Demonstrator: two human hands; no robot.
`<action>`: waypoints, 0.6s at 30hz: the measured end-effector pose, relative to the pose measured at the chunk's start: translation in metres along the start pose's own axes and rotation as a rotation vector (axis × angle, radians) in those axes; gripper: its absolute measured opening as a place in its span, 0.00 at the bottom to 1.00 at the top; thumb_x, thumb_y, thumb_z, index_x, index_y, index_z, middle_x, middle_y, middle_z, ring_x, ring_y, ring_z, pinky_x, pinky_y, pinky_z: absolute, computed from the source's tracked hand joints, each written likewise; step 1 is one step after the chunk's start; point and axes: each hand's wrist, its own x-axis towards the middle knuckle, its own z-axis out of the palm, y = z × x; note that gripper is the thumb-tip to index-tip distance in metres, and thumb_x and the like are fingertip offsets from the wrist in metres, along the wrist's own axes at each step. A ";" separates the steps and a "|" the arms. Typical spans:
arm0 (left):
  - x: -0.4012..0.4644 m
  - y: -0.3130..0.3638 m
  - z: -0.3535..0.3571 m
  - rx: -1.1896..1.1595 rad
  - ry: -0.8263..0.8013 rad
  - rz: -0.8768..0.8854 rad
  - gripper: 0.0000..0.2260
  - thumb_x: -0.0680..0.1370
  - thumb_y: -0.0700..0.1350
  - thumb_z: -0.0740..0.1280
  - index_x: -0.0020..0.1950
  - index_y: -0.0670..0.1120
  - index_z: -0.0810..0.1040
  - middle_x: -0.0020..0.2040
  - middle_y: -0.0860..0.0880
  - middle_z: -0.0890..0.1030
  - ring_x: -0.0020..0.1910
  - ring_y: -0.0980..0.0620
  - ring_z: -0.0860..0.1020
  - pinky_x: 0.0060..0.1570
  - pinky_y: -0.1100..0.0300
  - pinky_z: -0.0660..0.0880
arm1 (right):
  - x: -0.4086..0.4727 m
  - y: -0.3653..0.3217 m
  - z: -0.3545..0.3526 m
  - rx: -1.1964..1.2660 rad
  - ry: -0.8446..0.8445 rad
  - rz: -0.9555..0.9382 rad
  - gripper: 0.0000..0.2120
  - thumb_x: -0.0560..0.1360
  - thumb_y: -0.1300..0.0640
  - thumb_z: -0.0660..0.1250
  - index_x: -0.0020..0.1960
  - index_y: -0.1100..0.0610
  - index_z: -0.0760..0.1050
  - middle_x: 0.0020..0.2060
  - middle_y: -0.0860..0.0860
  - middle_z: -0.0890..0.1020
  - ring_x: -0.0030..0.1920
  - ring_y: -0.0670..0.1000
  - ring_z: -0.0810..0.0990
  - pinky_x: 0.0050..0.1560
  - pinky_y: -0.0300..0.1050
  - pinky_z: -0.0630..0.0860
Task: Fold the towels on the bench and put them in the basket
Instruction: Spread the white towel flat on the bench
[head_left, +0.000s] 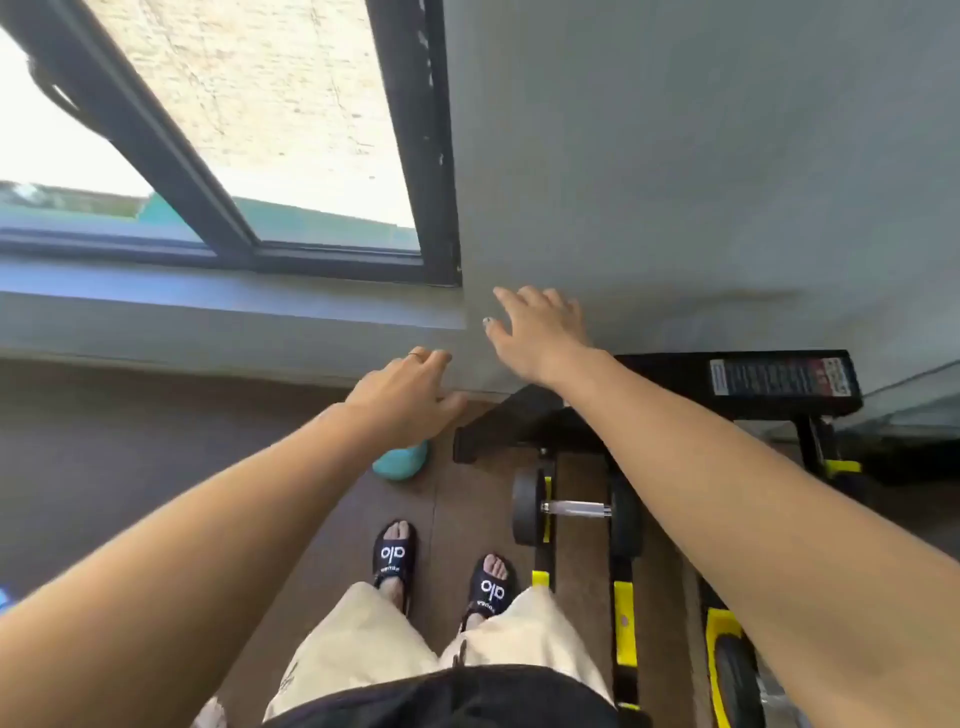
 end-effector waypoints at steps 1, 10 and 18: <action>-0.005 -0.004 0.009 -0.016 -0.035 -0.037 0.28 0.81 0.60 0.59 0.78 0.49 0.61 0.74 0.44 0.68 0.70 0.41 0.71 0.65 0.43 0.72 | -0.003 -0.004 0.008 -0.038 -0.042 -0.014 0.28 0.83 0.40 0.49 0.80 0.47 0.57 0.77 0.52 0.65 0.75 0.59 0.62 0.74 0.61 0.59; -0.059 -0.057 0.069 -0.134 -0.120 -0.228 0.26 0.81 0.59 0.59 0.76 0.48 0.64 0.72 0.44 0.69 0.68 0.41 0.72 0.64 0.42 0.72 | -0.018 -0.068 0.079 -0.187 -0.261 -0.140 0.27 0.83 0.40 0.49 0.79 0.49 0.59 0.75 0.54 0.68 0.74 0.61 0.64 0.73 0.63 0.59; -0.130 -0.144 0.085 -0.240 -0.080 -0.386 0.26 0.81 0.60 0.59 0.75 0.48 0.63 0.72 0.45 0.68 0.69 0.42 0.72 0.62 0.44 0.73 | -0.036 -0.183 0.120 -0.305 -0.330 -0.326 0.25 0.83 0.41 0.48 0.76 0.50 0.62 0.72 0.54 0.70 0.72 0.60 0.66 0.70 0.61 0.62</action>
